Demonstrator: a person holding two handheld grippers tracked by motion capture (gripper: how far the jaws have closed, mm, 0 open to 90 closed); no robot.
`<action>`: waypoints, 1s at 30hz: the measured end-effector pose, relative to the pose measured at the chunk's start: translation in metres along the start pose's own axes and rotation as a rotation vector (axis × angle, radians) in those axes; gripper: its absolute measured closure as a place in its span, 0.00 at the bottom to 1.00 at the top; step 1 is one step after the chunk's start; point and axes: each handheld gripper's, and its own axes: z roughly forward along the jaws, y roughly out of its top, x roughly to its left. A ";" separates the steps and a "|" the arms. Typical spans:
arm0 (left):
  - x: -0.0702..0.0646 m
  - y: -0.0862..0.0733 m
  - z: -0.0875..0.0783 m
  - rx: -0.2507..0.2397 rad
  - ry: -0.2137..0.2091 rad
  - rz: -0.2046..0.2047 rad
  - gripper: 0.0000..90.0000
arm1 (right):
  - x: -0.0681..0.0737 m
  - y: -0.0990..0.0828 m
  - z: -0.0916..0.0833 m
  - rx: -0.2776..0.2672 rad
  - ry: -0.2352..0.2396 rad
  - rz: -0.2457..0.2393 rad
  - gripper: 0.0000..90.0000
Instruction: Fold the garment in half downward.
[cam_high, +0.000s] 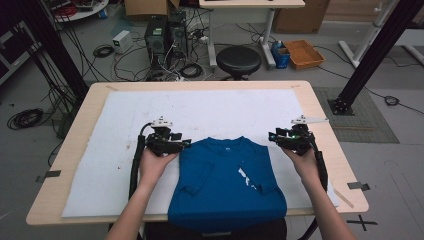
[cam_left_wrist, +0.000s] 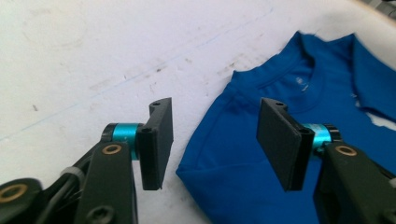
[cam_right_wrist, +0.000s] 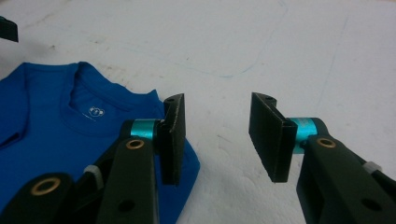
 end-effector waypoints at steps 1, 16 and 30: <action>0.000 0.000 0.004 0.016 -0.002 0.009 0.53 | 0.001 0.000 0.004 0.008 -0.001 -0.005 0.64; 0.000 0.001 0.027 0.079 0.017 0.021 0.59 | 0.022 0.000 0.054 0.160 0.034 -0.072 0.73; -0.010 0.002 0.036 0.132 0.069 0.101 0.68 | 0.030 -0.001 0.066 0.211 0.018 -0.129 0.78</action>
